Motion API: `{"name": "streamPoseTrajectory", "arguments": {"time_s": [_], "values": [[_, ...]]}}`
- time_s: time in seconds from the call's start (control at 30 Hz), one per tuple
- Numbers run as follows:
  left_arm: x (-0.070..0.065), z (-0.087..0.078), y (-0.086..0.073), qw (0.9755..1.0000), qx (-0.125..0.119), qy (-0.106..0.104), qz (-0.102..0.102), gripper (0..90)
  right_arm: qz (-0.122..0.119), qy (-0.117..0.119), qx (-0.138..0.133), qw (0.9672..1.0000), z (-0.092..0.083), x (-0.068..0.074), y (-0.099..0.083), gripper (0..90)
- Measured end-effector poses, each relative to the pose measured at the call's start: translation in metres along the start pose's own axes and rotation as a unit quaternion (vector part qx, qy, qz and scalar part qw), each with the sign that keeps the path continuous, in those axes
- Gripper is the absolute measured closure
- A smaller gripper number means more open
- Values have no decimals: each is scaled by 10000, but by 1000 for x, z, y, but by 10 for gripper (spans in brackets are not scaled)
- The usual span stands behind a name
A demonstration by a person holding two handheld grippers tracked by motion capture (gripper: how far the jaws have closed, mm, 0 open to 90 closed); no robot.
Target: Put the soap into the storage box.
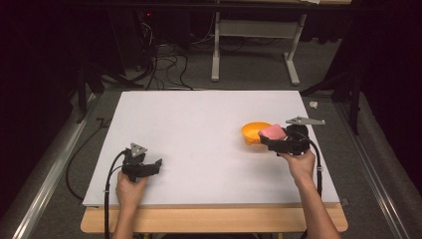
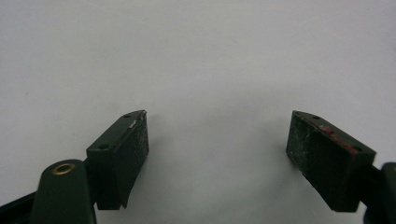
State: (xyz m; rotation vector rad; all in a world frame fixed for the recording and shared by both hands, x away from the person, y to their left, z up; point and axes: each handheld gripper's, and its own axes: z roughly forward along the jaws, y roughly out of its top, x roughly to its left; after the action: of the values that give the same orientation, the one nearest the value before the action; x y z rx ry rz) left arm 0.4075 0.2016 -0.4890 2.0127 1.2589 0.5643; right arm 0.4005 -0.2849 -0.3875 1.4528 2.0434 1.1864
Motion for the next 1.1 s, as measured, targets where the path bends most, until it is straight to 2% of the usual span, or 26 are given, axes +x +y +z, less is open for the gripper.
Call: {"name": "streamPoseTrajectory", "arguments": {"time_s": [0.37,0.67,1.1], "values": [[0,0,0,10000,9,-10,-5,215,135,-31,111,9998,11,-1,14,137],[0,0,0,10000,9,-13,-5,215,218,-147,390,9989,24,-3,24,136],[0,0,0,10000,12,-7,10,216,436,-251,700,9963,46,-8,25,136]]}}
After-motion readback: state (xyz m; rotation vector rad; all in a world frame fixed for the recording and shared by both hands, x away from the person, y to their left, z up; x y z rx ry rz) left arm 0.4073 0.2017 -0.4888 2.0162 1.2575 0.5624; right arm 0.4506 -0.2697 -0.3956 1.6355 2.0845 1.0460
